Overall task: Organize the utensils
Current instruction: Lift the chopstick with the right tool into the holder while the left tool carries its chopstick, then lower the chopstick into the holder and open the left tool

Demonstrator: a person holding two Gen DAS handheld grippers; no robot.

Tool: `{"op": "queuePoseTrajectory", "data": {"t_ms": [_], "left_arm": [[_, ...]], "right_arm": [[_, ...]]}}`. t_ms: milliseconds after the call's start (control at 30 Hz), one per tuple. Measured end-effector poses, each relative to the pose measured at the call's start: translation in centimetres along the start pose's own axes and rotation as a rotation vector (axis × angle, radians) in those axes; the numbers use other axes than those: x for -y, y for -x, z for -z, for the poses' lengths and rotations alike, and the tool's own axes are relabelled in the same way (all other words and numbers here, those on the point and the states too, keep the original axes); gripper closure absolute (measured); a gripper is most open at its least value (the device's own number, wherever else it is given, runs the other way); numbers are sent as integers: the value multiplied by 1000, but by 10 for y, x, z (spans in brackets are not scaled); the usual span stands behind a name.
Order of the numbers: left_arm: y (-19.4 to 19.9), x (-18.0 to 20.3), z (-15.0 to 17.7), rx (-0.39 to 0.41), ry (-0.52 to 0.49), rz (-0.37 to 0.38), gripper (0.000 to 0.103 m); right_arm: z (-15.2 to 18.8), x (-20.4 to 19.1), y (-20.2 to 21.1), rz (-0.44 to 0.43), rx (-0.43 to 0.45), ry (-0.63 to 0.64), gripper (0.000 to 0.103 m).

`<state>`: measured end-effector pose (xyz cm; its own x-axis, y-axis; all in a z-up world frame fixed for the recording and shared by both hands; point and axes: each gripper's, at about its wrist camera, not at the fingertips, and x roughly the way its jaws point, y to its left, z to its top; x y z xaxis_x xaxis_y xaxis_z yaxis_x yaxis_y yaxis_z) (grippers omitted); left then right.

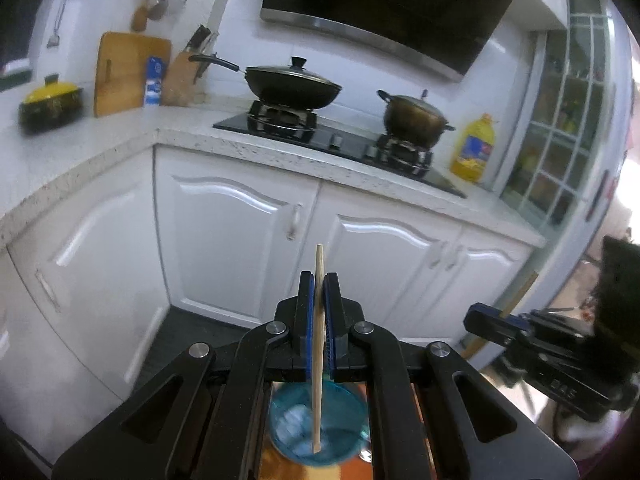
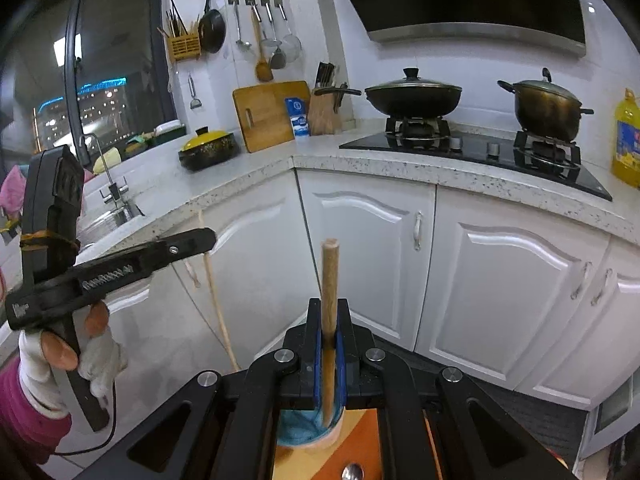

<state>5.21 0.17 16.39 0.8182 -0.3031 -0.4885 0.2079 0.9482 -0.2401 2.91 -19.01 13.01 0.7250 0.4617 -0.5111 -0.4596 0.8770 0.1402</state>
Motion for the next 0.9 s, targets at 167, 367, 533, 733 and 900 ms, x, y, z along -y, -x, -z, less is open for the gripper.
{"op": "queuePoseTrajectory", "data": {"t_ms": [167, 367, 533, 733, 900], "left_arm": [[-34, -8, 11, -29, 3, -34, 100], [-69, -16, 37, -95, 9, -68, 100], [-88, -22, 57, -156, 31, -90, 100], [-89, -24, 63, -180, 33, -101, 91], [-83, -30, 67, -182, 83, -87, 59]], "right_arm": [[1, 3, -33, -6, -41, -12, 98], [16, 7, -70, -25, -116, -19, 98], [39, 15, -110, -53, -213, -60, 98], [55, 24, -122, -66, -241, -97, 89], [60, 23, -114, -58, -233, -81, 73]]}}
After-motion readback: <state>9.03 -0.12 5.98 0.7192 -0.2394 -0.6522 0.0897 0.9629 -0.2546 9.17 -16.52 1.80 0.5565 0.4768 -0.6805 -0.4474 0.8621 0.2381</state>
